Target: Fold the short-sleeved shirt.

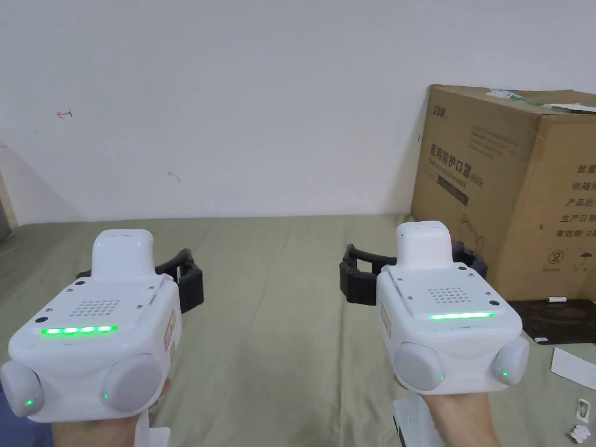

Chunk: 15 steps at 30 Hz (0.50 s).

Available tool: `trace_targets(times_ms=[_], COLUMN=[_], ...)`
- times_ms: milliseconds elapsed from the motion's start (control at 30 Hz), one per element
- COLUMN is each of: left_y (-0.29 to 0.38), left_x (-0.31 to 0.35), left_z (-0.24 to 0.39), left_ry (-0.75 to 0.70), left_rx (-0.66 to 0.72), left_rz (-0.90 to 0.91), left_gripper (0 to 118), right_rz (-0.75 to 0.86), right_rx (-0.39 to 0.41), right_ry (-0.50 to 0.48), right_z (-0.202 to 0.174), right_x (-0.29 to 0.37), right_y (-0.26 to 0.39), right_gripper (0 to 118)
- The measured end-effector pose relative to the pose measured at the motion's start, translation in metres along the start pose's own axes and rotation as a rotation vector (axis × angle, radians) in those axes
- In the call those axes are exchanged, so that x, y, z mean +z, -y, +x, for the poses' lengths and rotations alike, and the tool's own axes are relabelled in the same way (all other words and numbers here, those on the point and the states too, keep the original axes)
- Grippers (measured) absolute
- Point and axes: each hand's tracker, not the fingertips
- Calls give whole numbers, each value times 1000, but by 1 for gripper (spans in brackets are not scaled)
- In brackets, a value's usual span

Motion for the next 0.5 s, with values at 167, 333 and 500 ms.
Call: trace_targets(times_ms=[167,333,500], left_y=[3,2,1], left_x=[2,3,6], left_z=[0,-4,-6], left_ry=[-27,8,-16], left_rx=[-4,22,-6], left_rz=[22,25,20], left_gripper=[0,0,0], right_rz=[4,-14,-35], right_rx=[20,11,-12], right_ry=[50,5,-44], right_z=[-1,-3,-13], right_x=[-4,-4,-8], right_y=[1,5,4], right_gripper=[4,0,0])
